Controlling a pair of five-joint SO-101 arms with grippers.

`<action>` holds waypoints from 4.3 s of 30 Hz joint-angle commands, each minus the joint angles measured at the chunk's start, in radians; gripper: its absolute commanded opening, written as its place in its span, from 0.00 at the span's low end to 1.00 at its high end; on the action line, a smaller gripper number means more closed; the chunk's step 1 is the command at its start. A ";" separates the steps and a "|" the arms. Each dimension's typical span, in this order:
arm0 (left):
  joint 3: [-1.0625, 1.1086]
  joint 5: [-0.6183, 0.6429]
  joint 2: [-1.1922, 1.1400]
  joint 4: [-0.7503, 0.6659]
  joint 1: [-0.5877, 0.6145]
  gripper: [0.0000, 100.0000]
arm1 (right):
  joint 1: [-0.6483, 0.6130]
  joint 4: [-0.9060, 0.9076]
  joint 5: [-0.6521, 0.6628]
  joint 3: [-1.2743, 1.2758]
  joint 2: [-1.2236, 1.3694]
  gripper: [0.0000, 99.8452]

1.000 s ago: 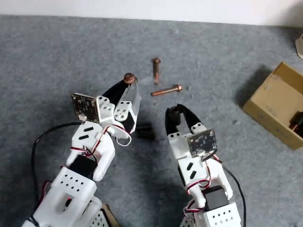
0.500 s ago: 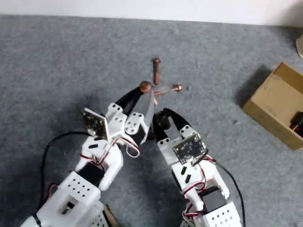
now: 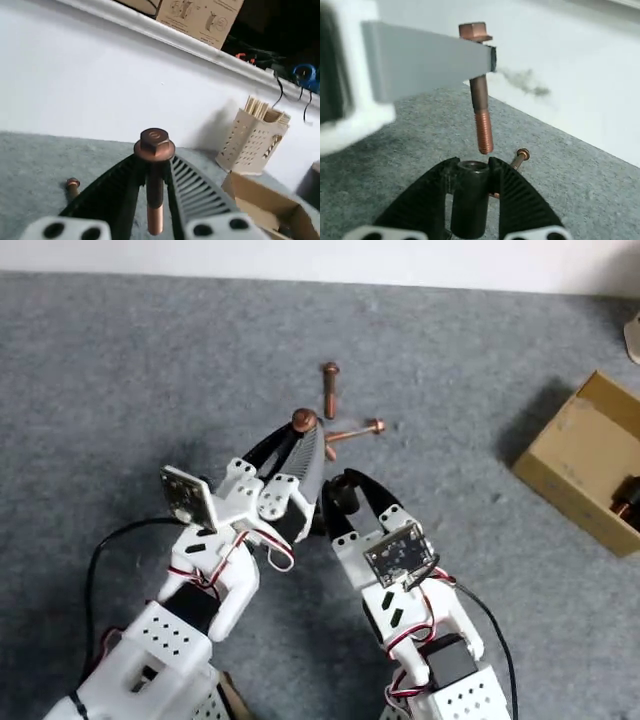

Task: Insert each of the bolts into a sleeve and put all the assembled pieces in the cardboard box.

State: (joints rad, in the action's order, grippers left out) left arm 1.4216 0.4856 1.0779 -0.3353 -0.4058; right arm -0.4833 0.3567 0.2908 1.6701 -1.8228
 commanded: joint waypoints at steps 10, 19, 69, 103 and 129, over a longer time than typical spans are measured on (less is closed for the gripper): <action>-0.263 0.229 0.015 0.368 0.133 0.01 | -0.004 -0.031 0.017 0.085 -0.013 0.00; -0.315 0.232 0.015 0.430 0.012 0.01 | -0.002 -0.065 0.018 0.105 -0.013 0.00; -0.245 0.144 0.232 0.640 -0.042 0.01 | -0.005 -0.059 0.018 0.104 -0.013 0.00; -0.177 0.114 0.232 0.483 -0.128 0.01 | -0.007 -0.067 0.017 0.108 -0.013 0.00; -0.182 0.048 0.239 0.718 -0.228 0.01 | 0.005 -0.065 0.018 0.105 -0.013 0.00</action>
State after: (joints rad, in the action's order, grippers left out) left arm 1.2528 0.5347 1.2988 0.3598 -0.5900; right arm -0.4895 0.3199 0.2984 1.6701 -1.8228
